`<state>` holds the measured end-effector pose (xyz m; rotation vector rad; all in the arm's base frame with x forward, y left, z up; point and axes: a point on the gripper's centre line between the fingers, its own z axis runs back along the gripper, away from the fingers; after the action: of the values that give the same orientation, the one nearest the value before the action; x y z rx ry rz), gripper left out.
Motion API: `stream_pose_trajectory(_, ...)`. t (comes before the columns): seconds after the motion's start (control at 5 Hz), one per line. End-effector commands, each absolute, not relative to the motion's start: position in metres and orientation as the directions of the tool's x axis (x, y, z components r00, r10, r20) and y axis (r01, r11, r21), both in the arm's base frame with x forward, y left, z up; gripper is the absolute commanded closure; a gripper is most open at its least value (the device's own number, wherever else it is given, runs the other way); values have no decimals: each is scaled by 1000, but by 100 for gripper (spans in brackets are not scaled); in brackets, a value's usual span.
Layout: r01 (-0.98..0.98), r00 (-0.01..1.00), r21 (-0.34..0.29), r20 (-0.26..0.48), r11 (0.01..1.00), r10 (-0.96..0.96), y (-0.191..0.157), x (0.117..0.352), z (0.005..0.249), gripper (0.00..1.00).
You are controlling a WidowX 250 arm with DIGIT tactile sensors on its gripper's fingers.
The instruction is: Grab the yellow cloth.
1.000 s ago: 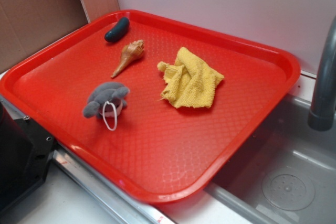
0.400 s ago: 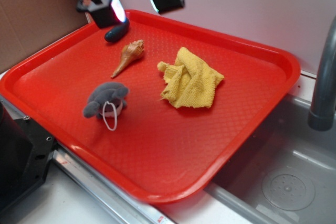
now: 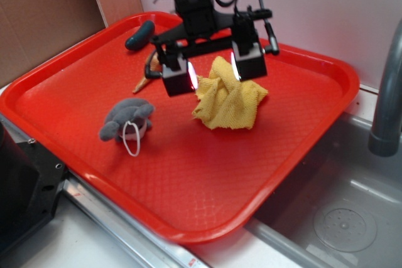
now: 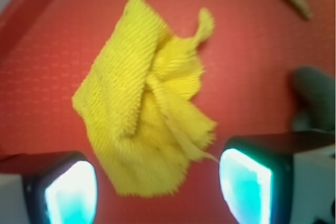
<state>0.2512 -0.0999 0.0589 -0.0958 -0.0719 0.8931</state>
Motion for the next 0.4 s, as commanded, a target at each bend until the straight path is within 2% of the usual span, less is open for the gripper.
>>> stream_pose_trajectory(0.0,-665,706,-53,280,745,651,-66,290,54,0)
stream_pose_trajectory(0.2,-663,709,-44,285,748,645,-64,292,51,0)
